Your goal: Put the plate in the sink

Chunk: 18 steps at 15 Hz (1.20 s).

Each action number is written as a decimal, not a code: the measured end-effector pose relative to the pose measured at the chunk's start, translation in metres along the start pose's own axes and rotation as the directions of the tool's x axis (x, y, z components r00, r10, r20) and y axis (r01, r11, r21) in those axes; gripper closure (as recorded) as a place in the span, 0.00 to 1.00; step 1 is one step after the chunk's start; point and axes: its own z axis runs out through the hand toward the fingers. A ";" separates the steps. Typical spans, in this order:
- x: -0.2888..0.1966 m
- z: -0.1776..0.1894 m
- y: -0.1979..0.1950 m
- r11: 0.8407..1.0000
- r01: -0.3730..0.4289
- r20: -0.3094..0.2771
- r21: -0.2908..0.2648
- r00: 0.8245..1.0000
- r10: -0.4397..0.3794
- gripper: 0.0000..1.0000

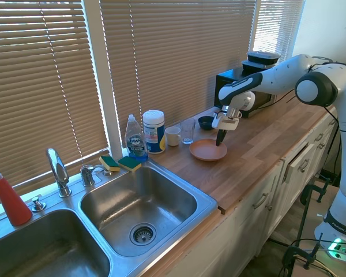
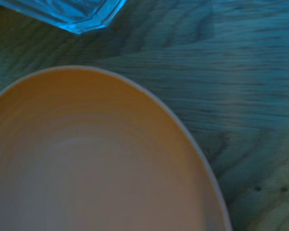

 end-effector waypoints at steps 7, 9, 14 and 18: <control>-0.020 -0.023 -0.023 0.998 0.061 0.020 0.031 0.998 -0.062 1.00; -0.041 -0.039 -0.041 0.995 0.090 0.006 0.043 0.996 -0.090 1.00; -0.140 -0.045 -0.110 0.991 0.133 -0.027 0.020 0.991 -0.132 1.00; -0.222 -0.016 -0.173 0.986 0.166 -0.056 -0.032 0.984 -0.168 1.00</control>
